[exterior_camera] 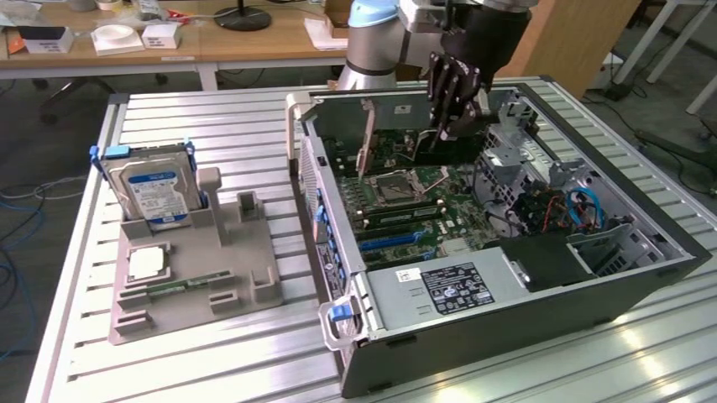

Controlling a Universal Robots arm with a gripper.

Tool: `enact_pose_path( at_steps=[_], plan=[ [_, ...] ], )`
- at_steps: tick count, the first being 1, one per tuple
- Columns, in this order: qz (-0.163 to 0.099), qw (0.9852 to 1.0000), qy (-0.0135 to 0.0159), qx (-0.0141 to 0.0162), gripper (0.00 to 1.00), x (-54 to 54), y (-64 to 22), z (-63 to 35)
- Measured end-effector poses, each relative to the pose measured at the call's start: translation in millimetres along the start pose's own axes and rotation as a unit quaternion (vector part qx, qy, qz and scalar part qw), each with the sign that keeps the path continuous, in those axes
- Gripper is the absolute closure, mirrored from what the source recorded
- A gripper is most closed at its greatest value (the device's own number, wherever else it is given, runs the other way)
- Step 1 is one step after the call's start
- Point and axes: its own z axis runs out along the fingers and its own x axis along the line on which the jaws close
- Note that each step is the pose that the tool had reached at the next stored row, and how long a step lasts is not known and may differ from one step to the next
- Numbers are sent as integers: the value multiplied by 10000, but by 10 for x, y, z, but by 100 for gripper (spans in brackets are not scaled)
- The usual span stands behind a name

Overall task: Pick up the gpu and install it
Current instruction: 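Insert the gpu into the slot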

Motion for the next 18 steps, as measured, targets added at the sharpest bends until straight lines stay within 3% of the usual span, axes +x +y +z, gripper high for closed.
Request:
enact_pose_path(
  at_steps=[4, 11, 16, 18],
  plan=[
    [-182, 9998, 10, -6, 74, 1, -13, 48],
    [-233, 9997, 29, -8, 74, 26, -25, 130],
    [-229, 9997, 110, -3, 74, 40, -20, 146],
    [-228, 9997, 121, -2, 74, 41, -13, 157]
  ],
)
